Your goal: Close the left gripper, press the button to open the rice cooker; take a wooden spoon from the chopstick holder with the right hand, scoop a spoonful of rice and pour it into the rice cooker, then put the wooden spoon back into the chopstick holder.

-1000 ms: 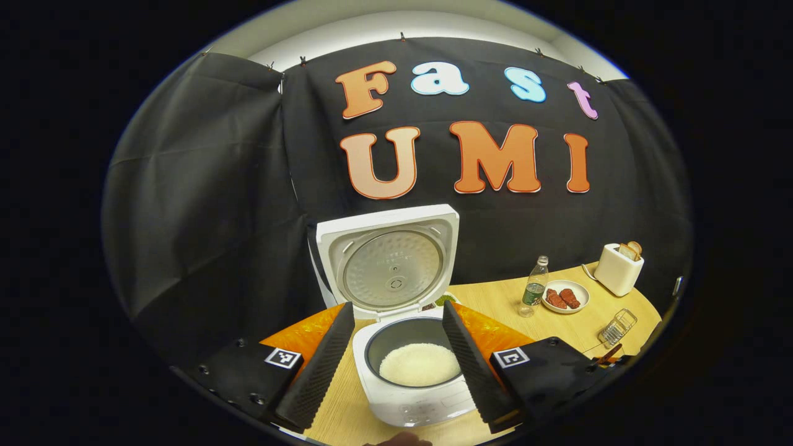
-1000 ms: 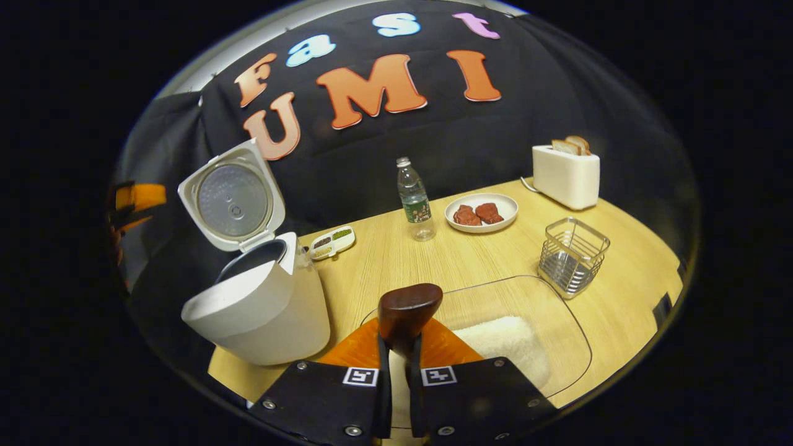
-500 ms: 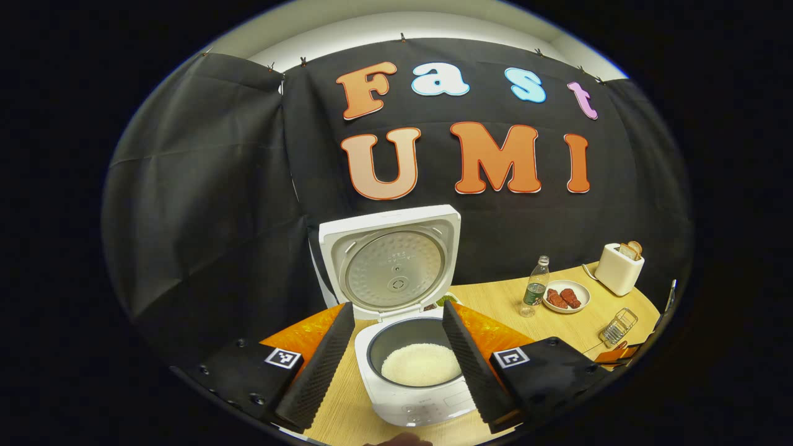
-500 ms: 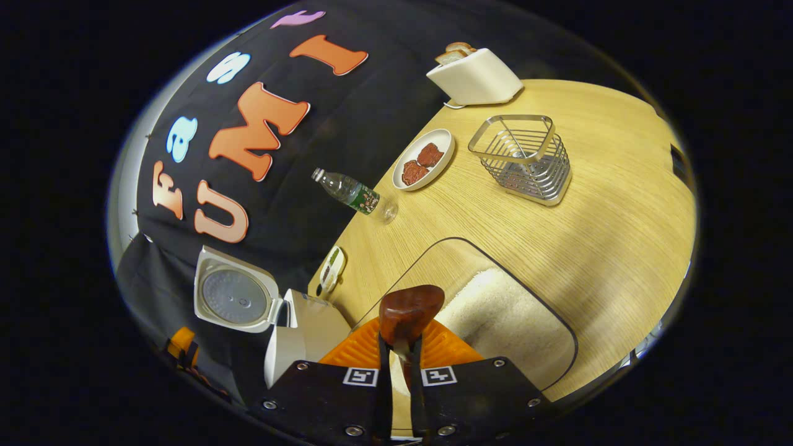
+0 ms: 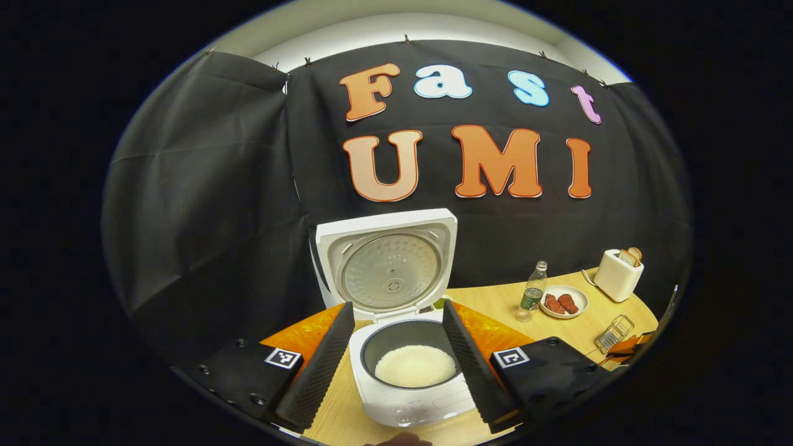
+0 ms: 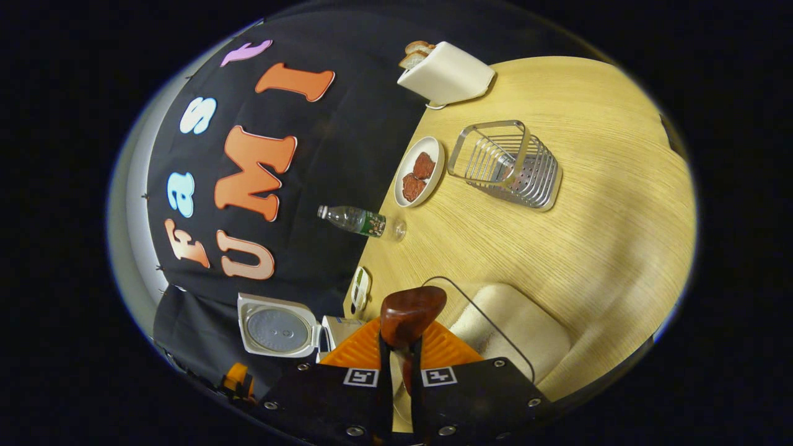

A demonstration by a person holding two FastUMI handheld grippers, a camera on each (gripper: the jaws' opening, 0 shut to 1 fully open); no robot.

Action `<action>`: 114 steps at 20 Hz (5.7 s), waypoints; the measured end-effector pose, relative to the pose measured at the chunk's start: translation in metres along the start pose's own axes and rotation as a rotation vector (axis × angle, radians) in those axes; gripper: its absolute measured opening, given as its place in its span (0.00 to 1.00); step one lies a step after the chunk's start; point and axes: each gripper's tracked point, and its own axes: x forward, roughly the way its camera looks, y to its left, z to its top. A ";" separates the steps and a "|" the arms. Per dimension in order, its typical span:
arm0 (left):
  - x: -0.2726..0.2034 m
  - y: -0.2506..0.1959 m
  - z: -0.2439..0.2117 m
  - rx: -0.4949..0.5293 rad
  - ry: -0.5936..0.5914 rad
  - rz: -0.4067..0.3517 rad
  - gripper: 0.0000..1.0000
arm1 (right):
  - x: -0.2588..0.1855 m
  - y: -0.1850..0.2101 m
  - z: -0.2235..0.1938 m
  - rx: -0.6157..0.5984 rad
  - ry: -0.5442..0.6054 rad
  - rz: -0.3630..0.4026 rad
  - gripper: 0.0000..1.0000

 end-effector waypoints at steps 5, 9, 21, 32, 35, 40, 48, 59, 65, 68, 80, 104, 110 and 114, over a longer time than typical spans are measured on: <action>-0.006 0.009 -0.002 -0.010 0.006 0.037 0.97 | -0.012 0.013 0.026 0.128 -0.003 0.074 0.11; -0.007 0.014 0.001 -0.044 -0.006 0.065 0.97 | -0.015 0.034 0.044 0.237 0.004 0.150 0.11; -0.037 0.058 0.012 -0.075 -0.100 0.192 0.96 | 0.024 0.166 0.031 0.235 0.156 0.343 0.11; -0.059 0.109 0.002 -0.073 -0.102 0.284 0.96 | 0.095 0.268 -0.040 0.121 0.303 0.377 0.11; -0.062 0.117 -0.003 -0.079 -0.092 0.295 0.97 | 0.118 0.279 -0.063 0.038 0.309 0.346 0.11; -0.062 0.138 -0.011 -0.087 -0.080 0.326 0.96 | 0.151 0.297 -0.084 -0.170 0.278 0.316 0.11; -0.056 0.164 -0.012 -0.086 -0.072 0.356 0.96 | 0.173 0.322 -0.118 -0.457 0.211 0.305 0.11; -0.051 0.184 -0.028 -0.119 -0.050 0.364 0.97 | 0.171 0.357 -0.149 -0.762 0.123 0.350 0.11; -0.051 0.187 -0.036 -0.140 -0.044 0.371 0.97 | 0.166 0.374 -0.159 -0.846 0.104 0.382 0.11; -0.051 0.187 -0.038 -0.139 -0.040 0.373 0.97 | 0.160 0.381 -0.163 -0.886 0.096 0.401 0.11; -0.050 0.180 -0.041 -0.128 -0.031 0.364 0.97 | 0.128 0.417 -0.174 -1.207 -0.048 0.521 0.11; -0.054 0.152 -0.050 -0.153 -0.006 0.334 0.97 | 0.081 0.384 -0.168 -1.414 -0.094 0.573 0.11; -0.048 0.112 -0.038 -0.117 -0.002 0.285 0.97 | 0.063 0.331 -0.080 -1.278 -0.102 0.438 0.11; -0.048 0.090 -0.025 -0.098 -0.017 0.275 0.97 | 0.051 0.279 -0.010 -1.220 -0.129 0.311 0.11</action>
